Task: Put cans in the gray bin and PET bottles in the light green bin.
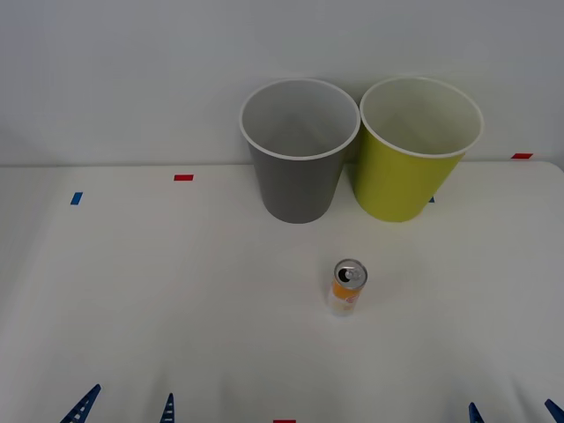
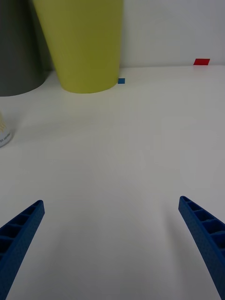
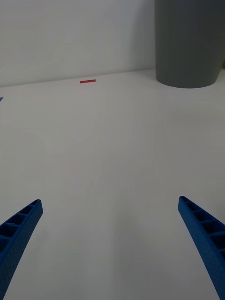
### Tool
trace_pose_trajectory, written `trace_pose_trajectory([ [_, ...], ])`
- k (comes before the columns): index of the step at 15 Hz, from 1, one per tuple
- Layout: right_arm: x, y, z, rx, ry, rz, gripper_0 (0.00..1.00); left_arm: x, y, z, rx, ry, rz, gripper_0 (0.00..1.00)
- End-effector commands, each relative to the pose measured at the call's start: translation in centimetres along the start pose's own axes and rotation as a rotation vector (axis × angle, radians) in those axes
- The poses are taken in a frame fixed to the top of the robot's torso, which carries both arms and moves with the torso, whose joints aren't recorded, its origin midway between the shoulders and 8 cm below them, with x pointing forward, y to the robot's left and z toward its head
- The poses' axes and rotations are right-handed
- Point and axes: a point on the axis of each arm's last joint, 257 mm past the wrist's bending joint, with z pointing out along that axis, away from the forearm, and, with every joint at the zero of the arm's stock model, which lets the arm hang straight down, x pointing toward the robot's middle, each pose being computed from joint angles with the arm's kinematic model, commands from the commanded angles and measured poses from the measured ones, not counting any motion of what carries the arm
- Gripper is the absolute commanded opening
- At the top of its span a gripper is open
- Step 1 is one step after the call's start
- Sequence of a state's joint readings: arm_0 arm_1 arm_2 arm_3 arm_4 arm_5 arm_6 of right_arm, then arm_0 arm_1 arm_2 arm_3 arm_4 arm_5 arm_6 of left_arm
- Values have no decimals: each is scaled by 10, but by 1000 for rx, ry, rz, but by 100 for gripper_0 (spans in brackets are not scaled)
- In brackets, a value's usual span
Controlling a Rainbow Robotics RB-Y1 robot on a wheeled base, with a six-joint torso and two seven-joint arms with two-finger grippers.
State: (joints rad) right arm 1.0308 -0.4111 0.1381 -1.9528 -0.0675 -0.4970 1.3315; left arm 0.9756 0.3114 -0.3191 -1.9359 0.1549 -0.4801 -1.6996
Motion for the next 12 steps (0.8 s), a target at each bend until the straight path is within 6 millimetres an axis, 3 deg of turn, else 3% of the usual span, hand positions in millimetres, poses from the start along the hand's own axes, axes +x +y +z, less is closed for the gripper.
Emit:
trace_pose_trajectory([
  [1,0,0,0,0,0,0,100,0,0,0,0,0,0,100],
  [12,0,0,0,0,0,0,100,0,0,0,0,0,0,100],
])
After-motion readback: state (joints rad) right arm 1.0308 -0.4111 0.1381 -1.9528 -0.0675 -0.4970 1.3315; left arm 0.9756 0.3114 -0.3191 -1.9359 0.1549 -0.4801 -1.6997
